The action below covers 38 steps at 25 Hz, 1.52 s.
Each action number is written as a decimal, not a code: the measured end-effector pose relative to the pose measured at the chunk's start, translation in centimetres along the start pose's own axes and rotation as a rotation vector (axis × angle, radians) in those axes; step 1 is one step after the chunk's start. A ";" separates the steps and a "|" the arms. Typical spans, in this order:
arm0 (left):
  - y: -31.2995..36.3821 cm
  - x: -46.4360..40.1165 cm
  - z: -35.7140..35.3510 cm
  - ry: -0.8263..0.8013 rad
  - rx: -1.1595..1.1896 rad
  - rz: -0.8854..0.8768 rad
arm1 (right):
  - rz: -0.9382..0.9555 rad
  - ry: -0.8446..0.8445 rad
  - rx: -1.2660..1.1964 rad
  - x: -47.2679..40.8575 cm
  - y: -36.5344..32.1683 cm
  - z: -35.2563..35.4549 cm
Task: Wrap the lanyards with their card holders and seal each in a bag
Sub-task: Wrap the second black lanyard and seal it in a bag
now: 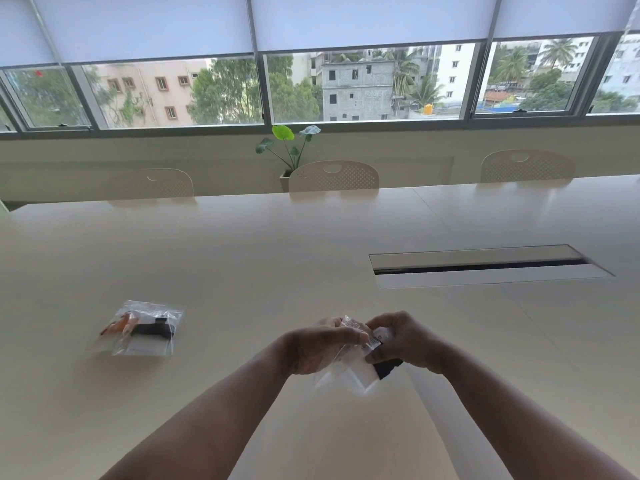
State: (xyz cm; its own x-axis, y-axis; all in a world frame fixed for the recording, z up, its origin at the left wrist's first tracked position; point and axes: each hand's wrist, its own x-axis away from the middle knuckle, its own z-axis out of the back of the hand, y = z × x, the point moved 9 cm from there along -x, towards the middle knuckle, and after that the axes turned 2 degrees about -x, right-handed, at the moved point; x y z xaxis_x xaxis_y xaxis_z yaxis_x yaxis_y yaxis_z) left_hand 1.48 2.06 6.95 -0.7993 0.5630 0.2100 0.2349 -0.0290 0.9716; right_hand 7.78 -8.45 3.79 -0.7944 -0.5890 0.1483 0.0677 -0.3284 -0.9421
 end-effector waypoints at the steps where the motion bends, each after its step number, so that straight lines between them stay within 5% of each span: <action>1: 0.0 0.1 0.0 0.010 -0.003 0.001 | -0.003 0.009 -0.009 0.1 0.2 -0.1; 8: 0.5 1.1 0.5 0.081 -0.108 0.010 | -0.036 0.034 0.023 0.5 0.5 -0.1; 18: 0.5 3.5 5.3 0.419 -0.794 0.016 | -0.058 0.369 -0.120 2.1 -1.3 4.8; 23: -0.1 3.7 4.8 0.444 -1.121 0.023 | -0.033 0.338 -0.179 2.4 -3.4 3.8; 38: -0.4 2.8 2.9 0.467 -1.208 -0.056 | -0.107 0.234 0.052 2.1 -4.6 -0.5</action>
State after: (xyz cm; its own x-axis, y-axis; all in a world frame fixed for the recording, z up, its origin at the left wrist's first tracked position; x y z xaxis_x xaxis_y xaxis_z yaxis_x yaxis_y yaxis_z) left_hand 0.77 6.07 6.84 -0.9655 0.2549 -0.0538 -0.2540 -0.8753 0.4115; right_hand 5.50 -7.87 8.26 -0.9161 -0.3644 0.1670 0.0021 -0.4211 -0.9070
